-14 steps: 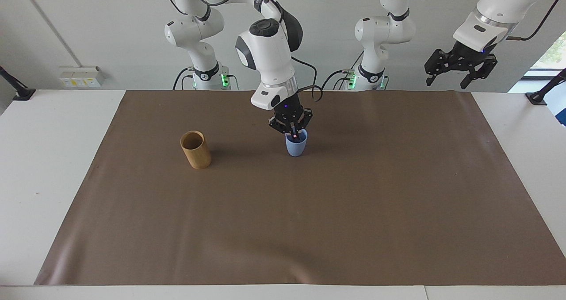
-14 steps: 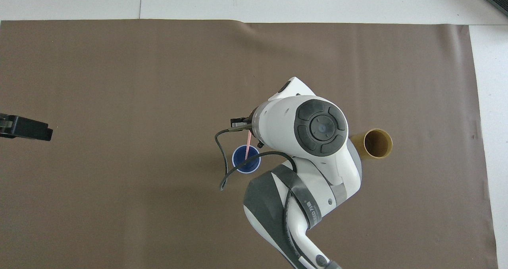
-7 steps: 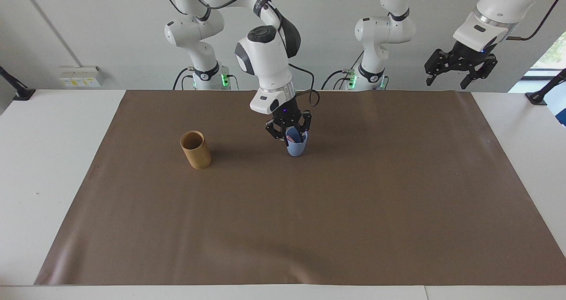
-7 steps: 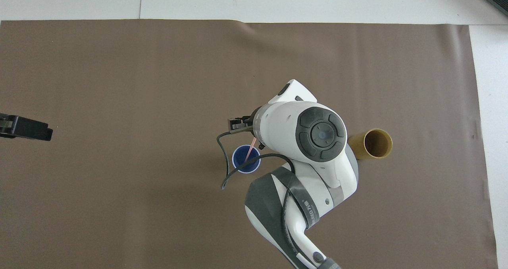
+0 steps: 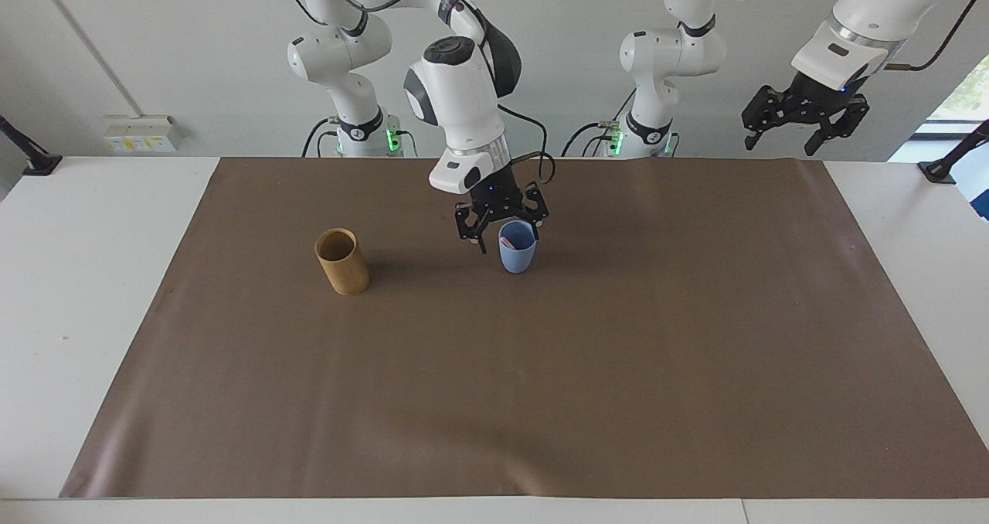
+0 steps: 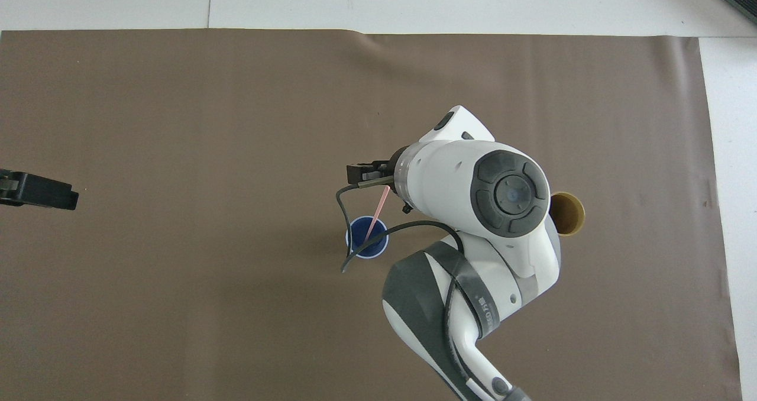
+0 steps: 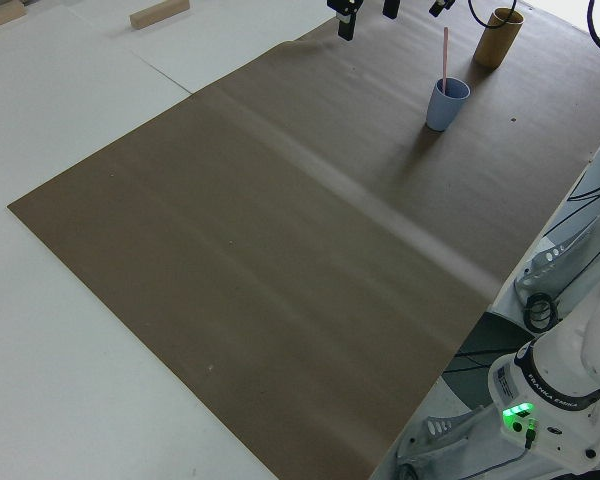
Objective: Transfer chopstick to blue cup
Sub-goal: 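Lower the chopstick into the blue cup with the right gripper, then open the right gripper and withdraw it toward the yellow cup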
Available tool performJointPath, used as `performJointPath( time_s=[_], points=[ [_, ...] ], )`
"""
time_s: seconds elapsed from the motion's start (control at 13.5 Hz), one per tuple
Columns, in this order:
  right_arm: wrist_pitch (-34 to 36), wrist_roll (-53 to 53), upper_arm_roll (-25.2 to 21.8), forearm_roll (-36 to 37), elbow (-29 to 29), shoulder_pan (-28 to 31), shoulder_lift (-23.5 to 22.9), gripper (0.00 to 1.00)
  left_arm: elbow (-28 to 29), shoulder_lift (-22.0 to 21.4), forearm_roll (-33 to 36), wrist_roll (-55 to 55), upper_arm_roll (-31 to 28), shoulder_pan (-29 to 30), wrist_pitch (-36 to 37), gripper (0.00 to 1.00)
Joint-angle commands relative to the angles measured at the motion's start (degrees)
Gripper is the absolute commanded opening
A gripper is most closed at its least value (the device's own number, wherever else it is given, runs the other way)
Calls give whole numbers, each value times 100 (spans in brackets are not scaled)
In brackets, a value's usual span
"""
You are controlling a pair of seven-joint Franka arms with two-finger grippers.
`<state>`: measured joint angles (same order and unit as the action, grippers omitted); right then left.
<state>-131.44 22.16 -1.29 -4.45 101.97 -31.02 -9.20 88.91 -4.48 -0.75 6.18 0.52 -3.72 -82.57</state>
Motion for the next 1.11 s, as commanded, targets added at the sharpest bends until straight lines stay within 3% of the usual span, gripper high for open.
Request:
performJointPath(
  time_s=[0.0,0.59,1.03],
  points=[
    [871,-124,41,505,-291,394,312,100,153,-133,-56,-29,53,91,21,100],
    [2666,-150,23,700,-1109,1589,761,100,153,-133,-56,-38,53,91,21,100],
    [3562,-755,32,692,-1145,2354,1183,100,153,-133,-56,-29,53,91,21,100]
  ],
)
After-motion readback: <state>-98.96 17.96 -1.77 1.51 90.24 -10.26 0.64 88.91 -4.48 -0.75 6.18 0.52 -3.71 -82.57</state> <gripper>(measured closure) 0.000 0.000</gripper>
